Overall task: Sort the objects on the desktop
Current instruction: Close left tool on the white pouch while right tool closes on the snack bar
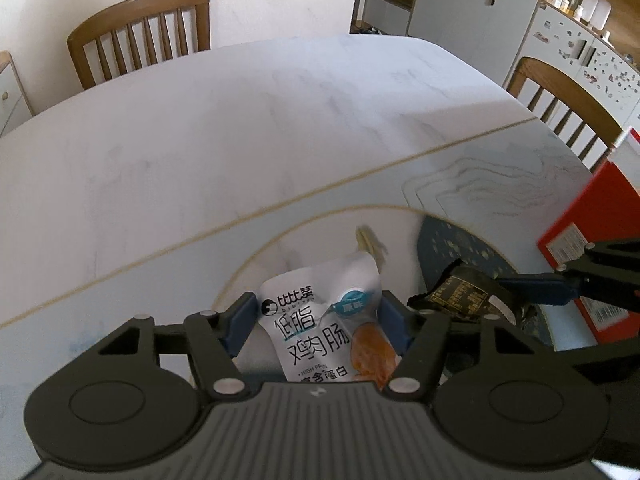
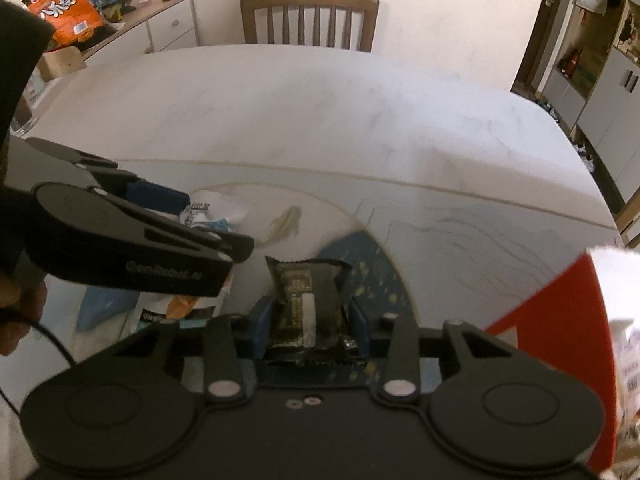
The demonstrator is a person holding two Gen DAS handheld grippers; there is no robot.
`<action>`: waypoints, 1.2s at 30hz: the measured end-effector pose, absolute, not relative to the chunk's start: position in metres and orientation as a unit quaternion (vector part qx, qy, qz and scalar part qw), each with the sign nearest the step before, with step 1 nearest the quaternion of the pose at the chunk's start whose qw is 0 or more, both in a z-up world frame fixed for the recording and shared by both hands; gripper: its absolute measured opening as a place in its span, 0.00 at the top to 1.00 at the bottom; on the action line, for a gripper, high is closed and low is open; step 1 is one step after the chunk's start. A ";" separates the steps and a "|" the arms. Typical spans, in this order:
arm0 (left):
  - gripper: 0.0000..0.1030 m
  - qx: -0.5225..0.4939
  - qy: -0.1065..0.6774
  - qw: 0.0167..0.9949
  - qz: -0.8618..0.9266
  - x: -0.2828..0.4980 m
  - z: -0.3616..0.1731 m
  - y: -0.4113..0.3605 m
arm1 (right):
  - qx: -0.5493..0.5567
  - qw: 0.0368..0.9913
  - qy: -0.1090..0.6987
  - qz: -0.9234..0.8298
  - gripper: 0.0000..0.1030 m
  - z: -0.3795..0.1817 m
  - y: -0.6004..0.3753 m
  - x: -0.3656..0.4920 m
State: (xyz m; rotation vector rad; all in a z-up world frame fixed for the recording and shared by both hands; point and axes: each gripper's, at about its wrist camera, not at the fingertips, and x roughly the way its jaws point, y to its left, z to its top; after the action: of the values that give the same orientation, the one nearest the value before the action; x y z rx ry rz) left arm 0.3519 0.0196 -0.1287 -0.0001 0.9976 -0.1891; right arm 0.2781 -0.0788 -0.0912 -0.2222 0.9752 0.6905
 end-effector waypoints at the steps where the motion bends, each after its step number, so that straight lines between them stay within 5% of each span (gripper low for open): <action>1: 0.37 -0.001 0.479 0.873 -0.092 0.348 -0.129 0.019 | -0.102 0.819 0.461 0.326 0.62 -0.091 -0.082 0.276; 34: 0.37 -0.026 0.473 0.870 -0.134 0.235 -0.091 -0.004 | -0.095 0.804 0.481 0.336 0.71 -0.062 -0.161 0.182; 36: 0.37 -0.027 0.475 0.870 -0.133 0.232 -0.092 -0.005 | -0.101 0.800 0.488 0.334 0.79 -0.069 -0.165 0.176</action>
State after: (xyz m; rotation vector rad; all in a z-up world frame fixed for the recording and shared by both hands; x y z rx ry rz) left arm 0.2316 -0.0046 -0.0922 -0.0555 0.9931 -0.2773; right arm 0.1758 -0.1653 -0.0691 -0.2176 1.0477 0.7157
